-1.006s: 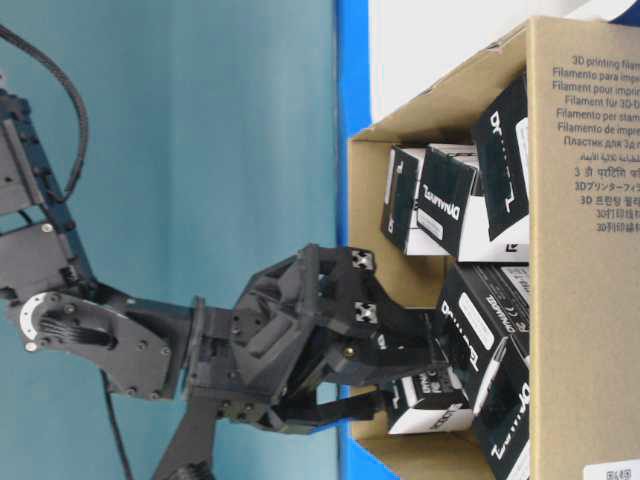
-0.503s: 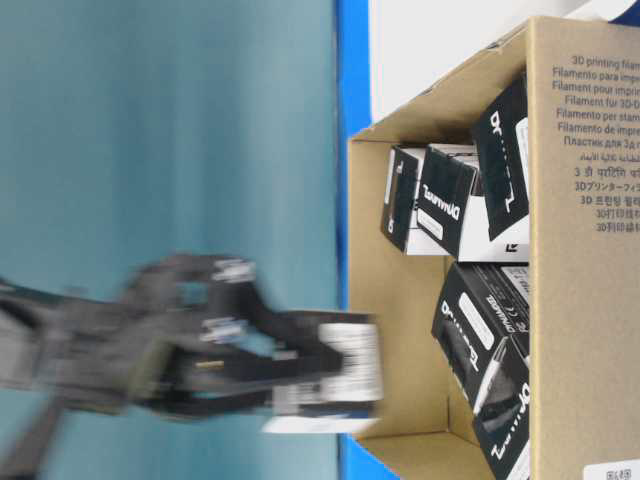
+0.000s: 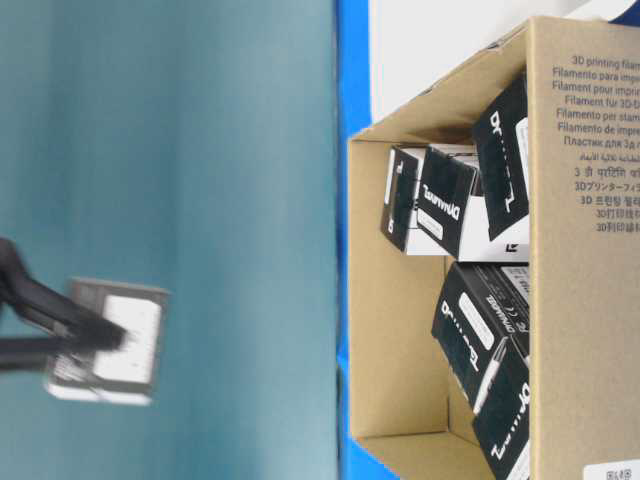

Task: Pick a box that is randomly placed inside the cardboard box.
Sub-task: 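Lift the held black box up out of the cardboard box, then carry the black box right over the white tray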

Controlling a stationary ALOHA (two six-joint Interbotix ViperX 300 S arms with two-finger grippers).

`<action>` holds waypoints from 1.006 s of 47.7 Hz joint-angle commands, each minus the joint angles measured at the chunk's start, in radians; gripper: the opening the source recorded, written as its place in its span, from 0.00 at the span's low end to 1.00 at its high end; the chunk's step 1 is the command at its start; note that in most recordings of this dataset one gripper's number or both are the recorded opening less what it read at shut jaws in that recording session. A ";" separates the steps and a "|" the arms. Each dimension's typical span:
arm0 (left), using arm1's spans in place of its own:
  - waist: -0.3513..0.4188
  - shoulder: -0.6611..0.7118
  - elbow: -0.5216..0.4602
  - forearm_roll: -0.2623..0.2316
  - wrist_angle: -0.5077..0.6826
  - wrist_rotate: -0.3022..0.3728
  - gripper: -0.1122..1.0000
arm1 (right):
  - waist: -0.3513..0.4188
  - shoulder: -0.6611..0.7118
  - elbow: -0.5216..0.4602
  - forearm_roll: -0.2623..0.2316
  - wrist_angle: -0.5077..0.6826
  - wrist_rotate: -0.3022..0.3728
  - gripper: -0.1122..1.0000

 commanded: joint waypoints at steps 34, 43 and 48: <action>-0.002 -0.012 -0.029 0.003 -0.005 0.000 0.04 | -0.078 -0.357 0.290 0.005 0.038 0.054 0.68; -0.002 -0.012 -0.029 0.002 -0.005 0.000 0.04 | -0.086 -0.407 0.388 0.005 0.035 0.072 0.68; -0.002 -0.009 -0.029 0.002 -0.005 0.000 0.04 | -0.091 -0.419 0.457 0.000 0.017 0.087 0.68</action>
